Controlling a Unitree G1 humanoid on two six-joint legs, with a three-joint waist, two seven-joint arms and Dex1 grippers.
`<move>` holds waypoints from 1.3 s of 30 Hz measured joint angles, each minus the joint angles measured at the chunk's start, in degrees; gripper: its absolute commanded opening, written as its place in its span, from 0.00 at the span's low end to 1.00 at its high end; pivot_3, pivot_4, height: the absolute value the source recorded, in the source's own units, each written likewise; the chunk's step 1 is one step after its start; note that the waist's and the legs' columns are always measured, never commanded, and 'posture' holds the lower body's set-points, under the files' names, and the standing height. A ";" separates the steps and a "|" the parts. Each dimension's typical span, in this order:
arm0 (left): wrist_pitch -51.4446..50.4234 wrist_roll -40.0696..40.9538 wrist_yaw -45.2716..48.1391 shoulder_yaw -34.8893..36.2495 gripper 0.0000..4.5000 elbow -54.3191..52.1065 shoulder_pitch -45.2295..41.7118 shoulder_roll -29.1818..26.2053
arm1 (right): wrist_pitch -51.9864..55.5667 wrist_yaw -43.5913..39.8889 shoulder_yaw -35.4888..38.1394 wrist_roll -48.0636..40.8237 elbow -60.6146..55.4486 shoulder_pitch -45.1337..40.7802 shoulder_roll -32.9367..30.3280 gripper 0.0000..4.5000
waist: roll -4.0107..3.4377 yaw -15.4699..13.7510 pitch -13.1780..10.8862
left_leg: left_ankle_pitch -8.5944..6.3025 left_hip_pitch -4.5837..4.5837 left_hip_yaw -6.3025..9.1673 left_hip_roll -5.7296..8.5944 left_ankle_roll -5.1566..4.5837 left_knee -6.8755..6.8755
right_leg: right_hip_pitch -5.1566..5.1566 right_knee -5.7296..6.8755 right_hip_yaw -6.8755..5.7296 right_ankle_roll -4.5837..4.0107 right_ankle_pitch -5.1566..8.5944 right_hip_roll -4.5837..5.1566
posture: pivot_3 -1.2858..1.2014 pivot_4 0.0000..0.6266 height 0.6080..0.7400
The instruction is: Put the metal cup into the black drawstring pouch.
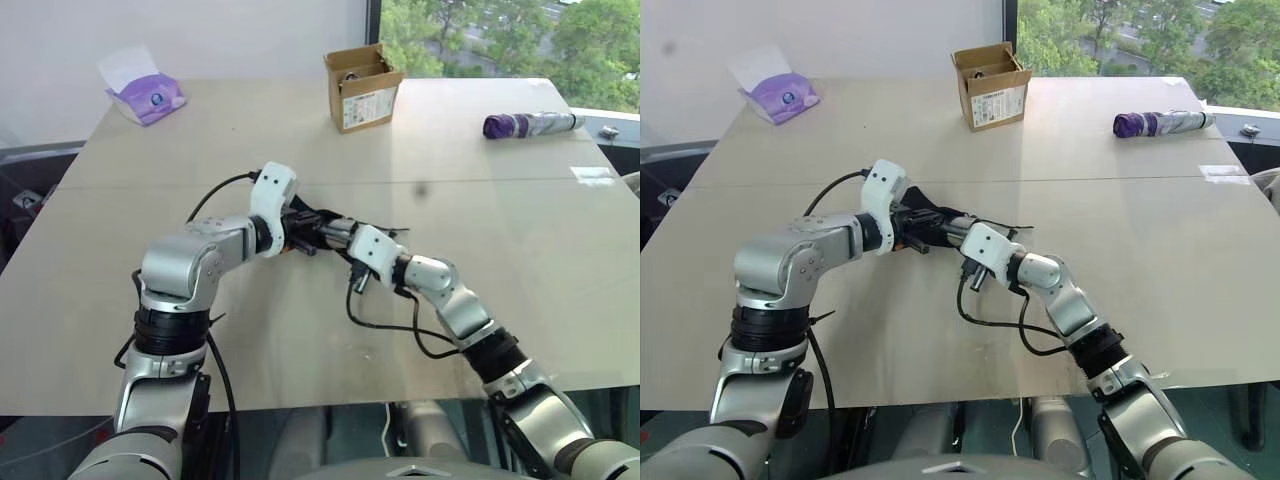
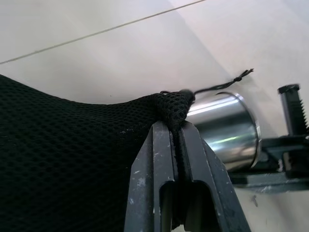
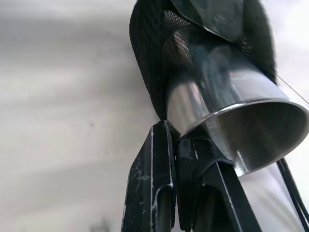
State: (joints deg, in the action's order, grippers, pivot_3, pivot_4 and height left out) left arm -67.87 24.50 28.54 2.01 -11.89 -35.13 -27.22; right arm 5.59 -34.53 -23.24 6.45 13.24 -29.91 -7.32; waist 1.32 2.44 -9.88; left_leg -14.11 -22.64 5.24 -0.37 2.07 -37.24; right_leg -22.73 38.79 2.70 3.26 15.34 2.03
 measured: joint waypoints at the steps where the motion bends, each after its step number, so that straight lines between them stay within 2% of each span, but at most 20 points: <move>1: -1.06 0.55 -0.09 0.47 0.00 -0.16 -0.20 0.22 | -1.10 0.17 -0.01 0.05 1.78 -0.78 0.61 0.01 | 0.00 0.02 0.00 | 0.00 -0.01 -0.01 0.00 0.00 0.00 | 0.00 -0.01 0.01 0.00 0.00 0.00 | 0.52 0.24 1.00; 9: -9.29 4.81 -0.78 2.66 0.00 -3.54 -1.28 1.39 | -7.08 1.51 -0.55 2.11 14.33 -8.41 4.55 0.01 | 0.01 0.24 -0.01 | 0.00 0.00 0.00 -0.02 0.01 0.01 | -0.01 0.00 0.01 0.00 0.00 -0.03 | 0.52 0.24 1.00; 18: -16.11 6.19 -3.24 10.09 0.00 -3.85 -3.20 4.78 | -18.55 2.00 -1.81 8.01 28.40 -18.68 5.37 0.01 | 0.01 0.00 -0.01 | 0.02 -0.05 0.02 0.01 0.03 0.02 | -0.01 -0.12 -0.01 0.00 0.00 0.00 | 0.52 0.24 1.00; 22: -17.21 6.66 -4.16 13.01 0.00 -3.05 -4.48 7.57 | -21.30 1.62 -2.12 8.13 28.51 -18.75 6.44 0.01 | 0.02 0.10 -0.02 | 0.02 -0.07 0.05 -0.02 0.04 0.04 | -0.04 -0.13 -0.02 0.00 0.00 -0.01 | 0.52 0.24 1.00; 27: -18.45 8.27 -5.31 18.19 0.00 -2.52 -6.64 10.45 | -15.60 -0.50 3.10 -0.14 21.76 -13.81 9.50 0.01 | 0.02 0.08 -0.02 | 0.03 -0.07 0.06 -0.02 0.06 0.06 | -0.04 -0.13 -0.03 -0.01 0.00 0.00 | 0.52 0.24 1.00; 30: -20.69 8.78 -6.60 21.32 0.00 -1.87 -6.65 13.32 | -14.39 -0.92 3.94 -1.26 20.22 -12.65 9.31 0.01 | 0.02 0.05 -0.02 | 0.03 -0.07 0.06 0.00 0.06 0.03 | -0.03 -0.09 -0.03 0.00 0.00 0.01 | 0.52 0.24 1.00; 34: -23.55 8.80 -9.40 25.70 0.00 -0.87 -7.55 17.37 | -16.78 -0.35 1.05 2.87 21.07 -13.13 8.54 0.01 | 0.03 0.08 -0.02 | 0.03 -0.06 0.08 0.00 0.07 0.03 | -0.04 -0.04 -0.05 0.00 0.00 0.00 | 0.52 0.24 1.00; 39: -24.19 9.75 -13.66 30.59 0.00 2.37 -10.19 20.01 | -23.78 2.82 -3.44 11.55 26.82 -18.00 6.80 0.01 | 0.05 0.15 -0.01 | 0.06 -0.04 0.08 -0.01 0.12 0.03 | -0.04 -0.03 -0.04 -0.01 0.00 -0.01 | 0.52 0.24 1.00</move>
State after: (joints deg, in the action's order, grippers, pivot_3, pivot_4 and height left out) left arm -92.07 34.25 14.88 32.60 -9.53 -45.32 -7.22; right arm -18.19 -31.70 -26.68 18.01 40.06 -47.91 -0.52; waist 1.36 2.59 -9.89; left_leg -14.05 -22.68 5.31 -0.38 2.19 -37.20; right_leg -22.78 38.76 2.66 3.25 15.33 2.02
